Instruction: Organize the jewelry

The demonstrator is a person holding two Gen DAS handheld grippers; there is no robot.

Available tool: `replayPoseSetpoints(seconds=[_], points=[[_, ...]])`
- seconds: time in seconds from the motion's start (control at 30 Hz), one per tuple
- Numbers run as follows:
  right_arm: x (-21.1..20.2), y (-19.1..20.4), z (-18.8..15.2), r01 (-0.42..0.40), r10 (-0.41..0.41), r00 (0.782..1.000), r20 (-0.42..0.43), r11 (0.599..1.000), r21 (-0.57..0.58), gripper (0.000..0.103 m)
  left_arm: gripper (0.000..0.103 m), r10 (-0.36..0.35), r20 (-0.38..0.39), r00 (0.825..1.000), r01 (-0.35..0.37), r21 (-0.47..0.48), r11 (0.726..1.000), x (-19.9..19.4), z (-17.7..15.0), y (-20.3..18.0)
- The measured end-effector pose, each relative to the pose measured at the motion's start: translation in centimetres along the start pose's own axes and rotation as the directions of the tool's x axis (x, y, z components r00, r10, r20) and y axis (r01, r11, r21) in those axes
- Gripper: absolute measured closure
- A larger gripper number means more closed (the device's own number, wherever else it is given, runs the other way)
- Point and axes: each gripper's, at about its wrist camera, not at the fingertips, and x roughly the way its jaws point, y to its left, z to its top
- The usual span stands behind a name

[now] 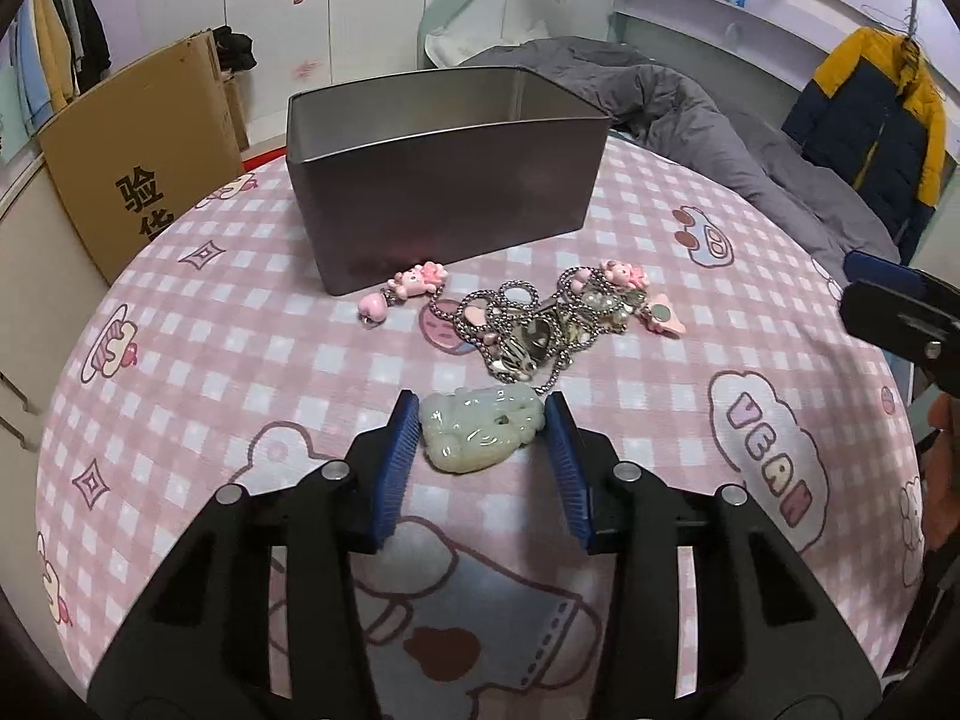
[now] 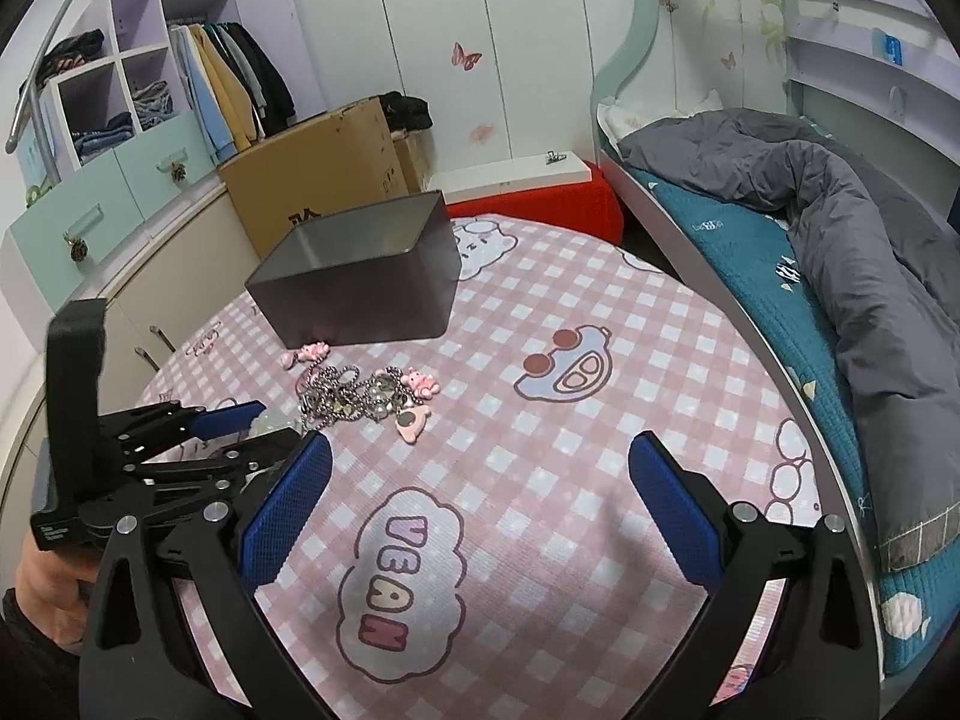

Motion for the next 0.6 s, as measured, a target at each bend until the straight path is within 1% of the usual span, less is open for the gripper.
replayPoseSetpoints(seconds=[0.07, 0.27, 0.3, 0.33, 0.37, 0.4, 0.47, 0.53, 0.57, 0.6], points=[[0.6, 0.3, 0.1, -0.002, 0.002, 1.0, -0.018, 1.0, -0.018, 0.007, 0.061, -0.01, 0.007, 1.0, 0.01, -0.014, 1.0, -0.4, -0.4, 0.1], [5.0, 2.1, 1.0, -0.01, -0.008, 0.993, -0.114, 0.988, -0.153, 0.008, 0.061, -0.005, 0.048, 0.999, 0.01, -0.093, 0.996, -2.4, -1.8, 1.6], [5.8, 2.4, 1.1, -0.012, -0.01, 0.992, -0.124, 0.984, -0.176, 0.012, 0.061, -0.001, 0.053, 0.999, 0.006, -0.103, 0.995, -2.6, -1.9, 1.7], [6.6, 2.8, 1.1, -0.014, -0.013, 0.99, -0.139, 0.981, -0.196, 0.023, 0.061, 0.005, 0.063, 0.998, 0.003, -0.12, 0.993, -2.9, -2.1, 2.0], [7.2, 2.9, 1.2, -0.015, -0.016, 0.988, -0.151, 0.979, -0.205, 0.03, 0.061, 0.007, 0.069, 0.998, 0.002, -0.129, 0.992, -3.0, -2.3, 2.1], [8.0, 3.2, 1.2, -0.021, -0.016, 0.986, -0.166, 0.976, -0.218, 0.042, 0.061, 0.009, 0.075, 0.997, 0.001, -0.137, 0.991, -3.1, -2.4, 2.3], [8.5, 3.8, 1.2, 0.002, -0.045, 0.986, -0.16, 0.966, -0.259, 0.05, 0.061, 0.017, 0.088, 0.996, -0.003, -0.155, 0.988, -3.4, -2.5, 2.4], [8.5, 4.1, 1.1, -0.008, -0.038, 0.986, -0.16, 0.96, -0.28, 0.071, 0.061, 0.017, 0.096, 0.995, -0.001, -0.166, 0.986, -3.5, -2.5, 2.7], [8.4, 4.2, 1.0, -0.01, -0.038, 0.987, -0.159, 0.958, -0.288, 0.078, 0.061, 0.015, 0.099, 0.995, 0.002, -0.172, 0.985, -3.6, -2.6, 2.8], [8.2, 4.4, 0.7, -0.015, -0.034, 0.987, -0.157, 0.954, -0.3, 0.088, 0.061, 0.013, 0.101, 0.995, 0.005, -0.174, 0.985, -3.6, -2.5, 2.9]])
